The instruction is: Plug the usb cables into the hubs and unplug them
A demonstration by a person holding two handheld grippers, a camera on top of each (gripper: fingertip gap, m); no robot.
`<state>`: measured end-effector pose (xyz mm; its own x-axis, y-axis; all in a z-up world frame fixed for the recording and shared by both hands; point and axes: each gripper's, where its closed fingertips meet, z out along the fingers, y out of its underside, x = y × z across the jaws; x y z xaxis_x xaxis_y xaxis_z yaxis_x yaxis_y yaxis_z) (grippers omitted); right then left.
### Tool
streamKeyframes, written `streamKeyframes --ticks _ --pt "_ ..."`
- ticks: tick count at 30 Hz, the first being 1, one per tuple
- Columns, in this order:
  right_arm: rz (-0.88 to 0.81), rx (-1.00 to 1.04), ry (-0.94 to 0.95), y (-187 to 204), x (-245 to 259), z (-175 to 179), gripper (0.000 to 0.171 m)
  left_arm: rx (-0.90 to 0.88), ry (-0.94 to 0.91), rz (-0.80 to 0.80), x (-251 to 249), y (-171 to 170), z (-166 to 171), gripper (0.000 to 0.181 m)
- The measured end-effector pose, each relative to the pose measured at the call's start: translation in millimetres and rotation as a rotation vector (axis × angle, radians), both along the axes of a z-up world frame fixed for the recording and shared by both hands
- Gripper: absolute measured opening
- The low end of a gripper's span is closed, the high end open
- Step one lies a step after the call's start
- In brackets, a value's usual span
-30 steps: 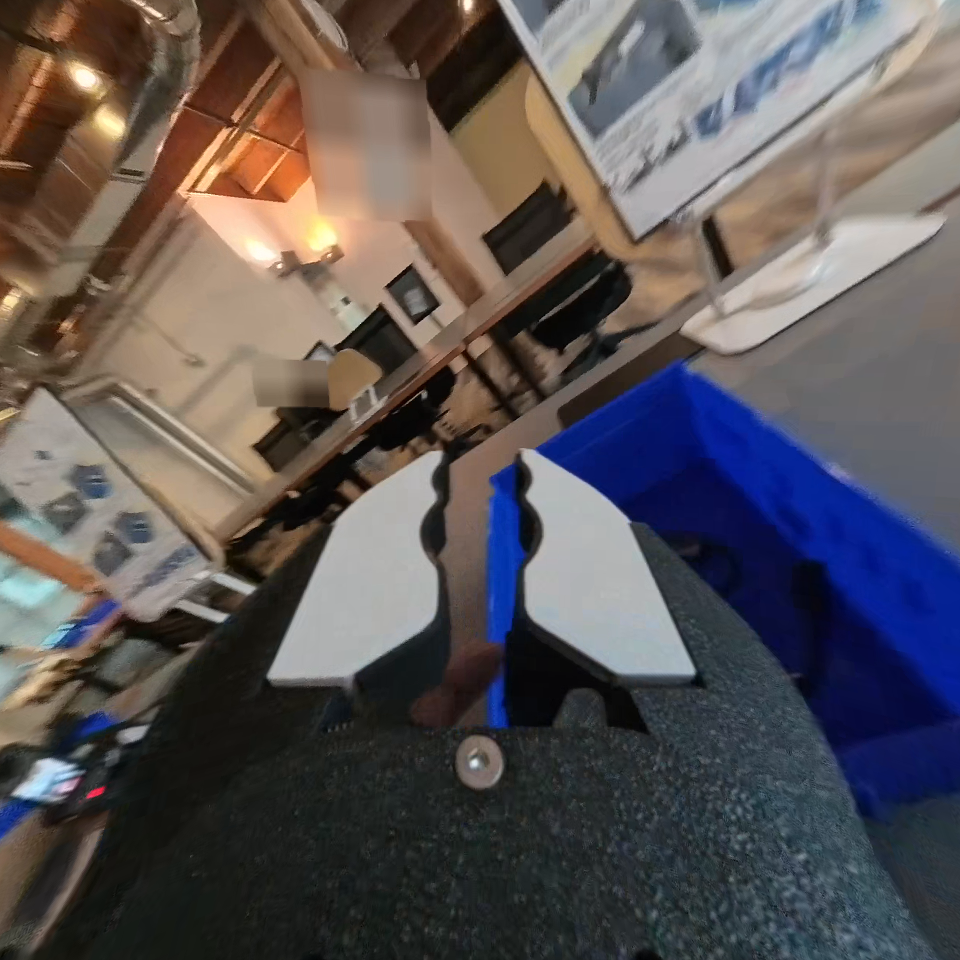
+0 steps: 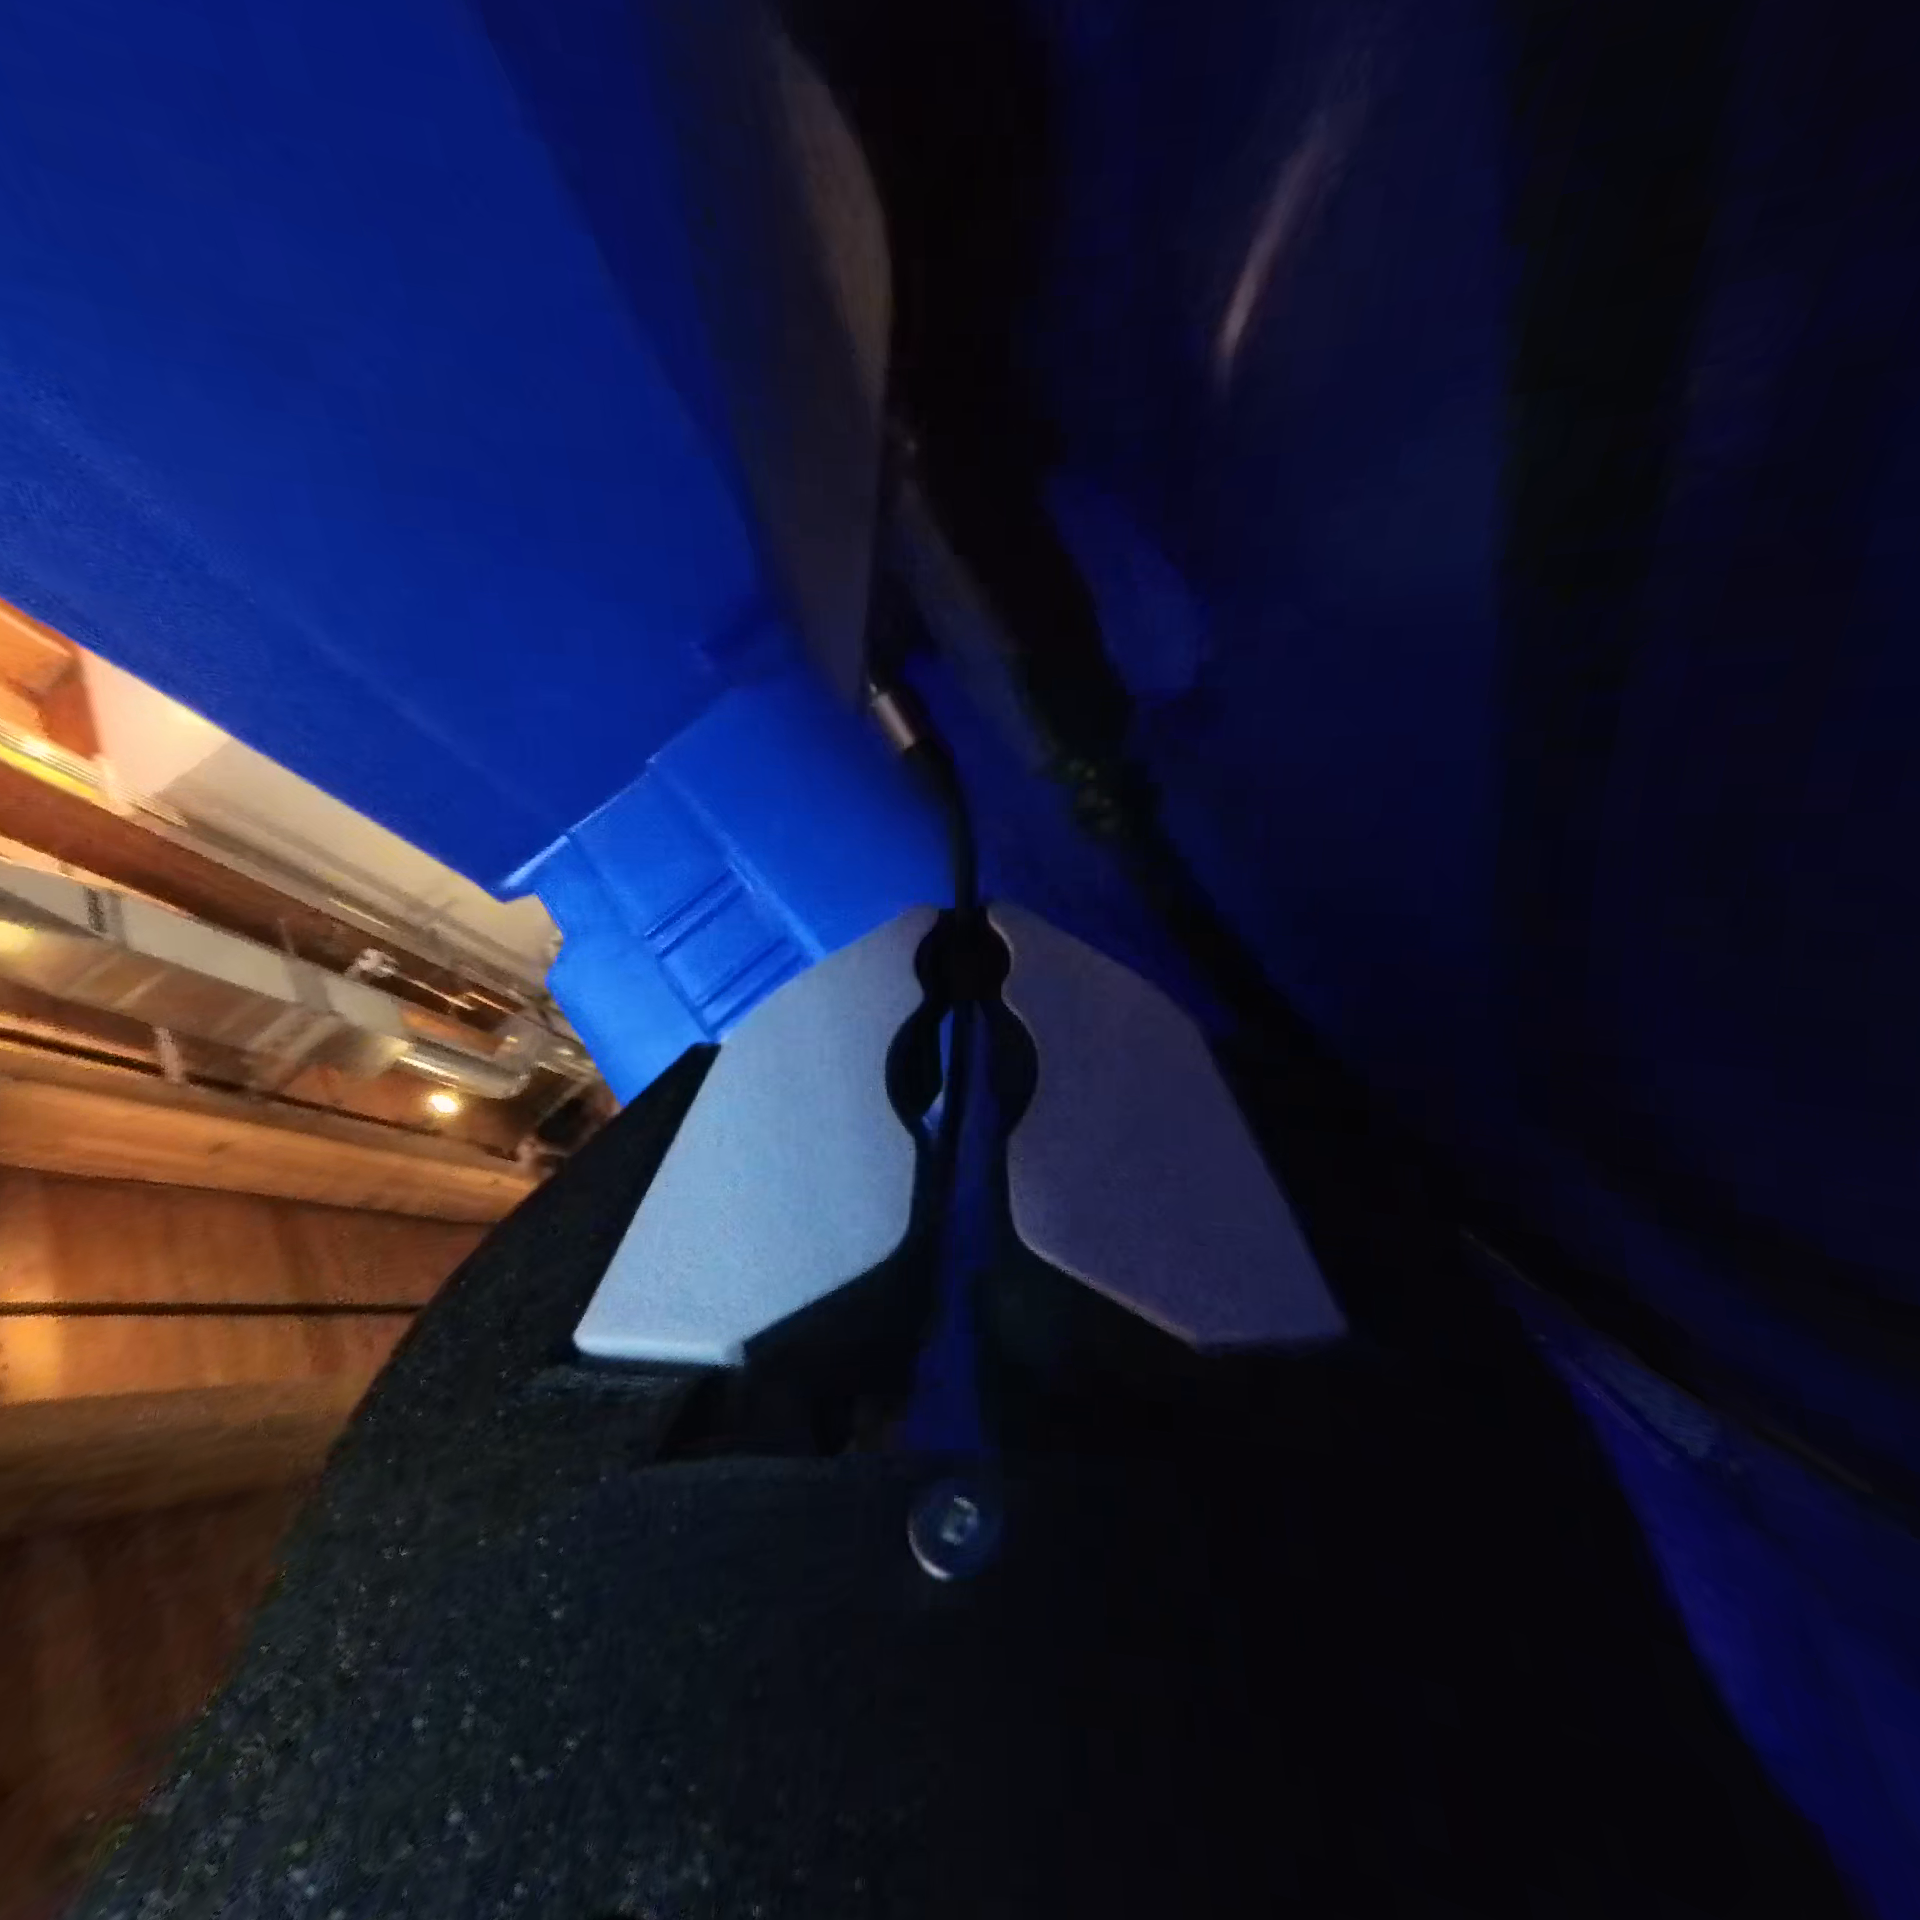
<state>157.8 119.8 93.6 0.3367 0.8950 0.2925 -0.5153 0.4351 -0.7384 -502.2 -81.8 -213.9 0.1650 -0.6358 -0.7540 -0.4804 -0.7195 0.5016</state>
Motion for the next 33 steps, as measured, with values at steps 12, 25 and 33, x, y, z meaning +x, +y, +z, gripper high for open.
streamKeyframes --ticks 12,25,33 --pt "0.013 -0.035 -0.025 0.3 -13.0 -4.5 0.029 0.806 -0.225 -0.011 37.2 10.9 153.2 0.003" --pt "0.31 -0.143 -0.286 -61.8 -117.1 -41.3 0.047 1.227 -0.636 -0.546 215.1 30.1 275.2 0.002" --pt "0.816 -0.45 -0.572 -154.8 -202.9 -99.7 0.087 1.045 -0.688 -0.876 357.0 47.9 278.0 0.002"
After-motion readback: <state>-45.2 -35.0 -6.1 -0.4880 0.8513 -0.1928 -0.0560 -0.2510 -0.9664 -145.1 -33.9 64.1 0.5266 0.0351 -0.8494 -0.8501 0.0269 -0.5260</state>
